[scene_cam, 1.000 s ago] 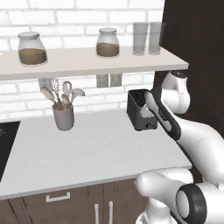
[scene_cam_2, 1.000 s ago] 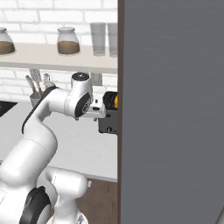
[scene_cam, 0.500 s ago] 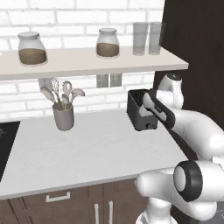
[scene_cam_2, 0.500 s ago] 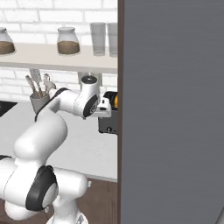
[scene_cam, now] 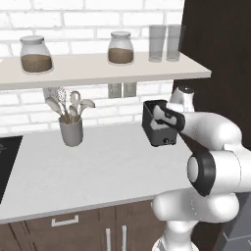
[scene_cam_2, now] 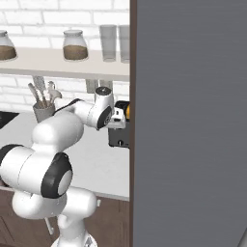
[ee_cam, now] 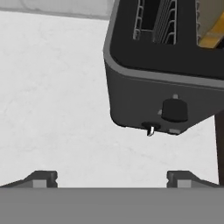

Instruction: Start the toaster. Once the lever pops up, take the bread to the plate on the dining counter.

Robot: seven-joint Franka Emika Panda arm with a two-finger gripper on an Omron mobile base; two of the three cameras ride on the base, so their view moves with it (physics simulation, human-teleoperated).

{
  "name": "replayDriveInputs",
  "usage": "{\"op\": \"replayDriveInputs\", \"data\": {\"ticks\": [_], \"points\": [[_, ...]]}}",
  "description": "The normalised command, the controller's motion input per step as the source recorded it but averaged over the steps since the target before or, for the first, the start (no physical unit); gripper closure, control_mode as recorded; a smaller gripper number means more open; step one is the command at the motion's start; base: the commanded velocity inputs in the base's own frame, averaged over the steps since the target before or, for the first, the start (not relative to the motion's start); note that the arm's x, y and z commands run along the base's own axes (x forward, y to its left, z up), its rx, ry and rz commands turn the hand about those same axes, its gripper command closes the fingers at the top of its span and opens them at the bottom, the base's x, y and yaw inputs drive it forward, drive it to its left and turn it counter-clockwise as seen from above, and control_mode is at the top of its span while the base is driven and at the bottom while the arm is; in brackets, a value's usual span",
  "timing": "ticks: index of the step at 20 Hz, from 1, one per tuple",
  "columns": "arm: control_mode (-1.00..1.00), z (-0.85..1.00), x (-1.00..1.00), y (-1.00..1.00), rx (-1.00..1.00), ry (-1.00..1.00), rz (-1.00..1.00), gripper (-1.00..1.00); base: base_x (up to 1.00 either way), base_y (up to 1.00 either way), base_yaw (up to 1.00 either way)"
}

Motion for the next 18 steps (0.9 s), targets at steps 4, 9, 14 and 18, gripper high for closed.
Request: {"op": "replayDriveInputs", "data": {"ticks": [4,9,14,18], "points": [[-1.0,-0.11,0.4,-0.05,0.0,0.0,0.0,-1.0,0.0,0.0,0.0],[-1.0,-0.15,0.32,-0.1,0.0,0.0,0.0,-1.0,0.0,0.0,0.0],[-1.0,-0.25,0.19,-0.05,-0.01,-0.05,0.0,-1.0,0.0,0.0,0.0],[-1.0,-0.28,0.1,0.0,0.0,-0.08,0.0,-1.0,0.0,0.0,0.0]]}}
